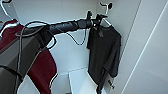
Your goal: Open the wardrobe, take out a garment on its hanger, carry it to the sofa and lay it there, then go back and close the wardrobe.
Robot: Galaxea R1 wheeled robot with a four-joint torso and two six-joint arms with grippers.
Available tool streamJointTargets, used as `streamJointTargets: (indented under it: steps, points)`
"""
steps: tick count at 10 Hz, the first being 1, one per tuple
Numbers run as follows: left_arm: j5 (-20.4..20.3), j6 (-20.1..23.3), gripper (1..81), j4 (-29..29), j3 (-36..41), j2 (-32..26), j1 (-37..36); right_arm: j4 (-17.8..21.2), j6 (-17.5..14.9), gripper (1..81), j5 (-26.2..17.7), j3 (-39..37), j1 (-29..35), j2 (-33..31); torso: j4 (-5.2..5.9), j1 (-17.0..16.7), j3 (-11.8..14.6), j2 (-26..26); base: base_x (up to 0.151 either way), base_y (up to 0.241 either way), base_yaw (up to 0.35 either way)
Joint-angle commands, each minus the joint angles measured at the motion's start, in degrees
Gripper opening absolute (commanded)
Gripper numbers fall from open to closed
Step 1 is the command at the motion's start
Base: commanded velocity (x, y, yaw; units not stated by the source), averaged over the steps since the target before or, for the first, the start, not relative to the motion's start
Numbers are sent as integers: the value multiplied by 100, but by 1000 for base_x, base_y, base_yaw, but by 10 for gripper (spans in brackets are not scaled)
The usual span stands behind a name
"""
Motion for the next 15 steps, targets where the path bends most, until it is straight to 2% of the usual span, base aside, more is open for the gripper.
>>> streamJointTargets:
  steps: [1,3,7,8,9,10,12,13,15]
  points:
    - [-51,-31,811,11,278,-234,-1081,16,7,811,-320,6,119,28,0,0,0,0,0,0,0]
    - [-112,-31,811,29,366,-349,-1082,16,-2,811,-320,6,119,19,0,0,0,0,0,0,0]
    - [-139,-5,811,117,172,-59,-1108,24,7,811,-320,33,119,28,0,2,0,0,0,0,0]
    - [-139,-5,811,169,164,3,-1108,24,7,811,-328,33,110,28,-257,2,0,0,0,0,0]
    - [-147,-5,811,169,164,47,-1125,24,-2,811,-329,41,110,28,-462,2,0,0,0,0,0]
    - [-156,4,811,178,164,82,-1134,24,-2,811,-329,33,110,19,-77,2,0,0,0,0,0]
    - [-332,22,811,345,155,179,-1134,16,-2,811,-329,41,110,28,-315,2,0,0,0,0,0]
    - [-488,22,811,492,120,239,-1134,-2,-2,811,-329,41,102,28,-361,2,0,0,0,0,0]
    - [-789,13,811,916,-30,398,-1126,-28,-11,811,-329,41,84,28,-359,0,0,0,0,0,0]
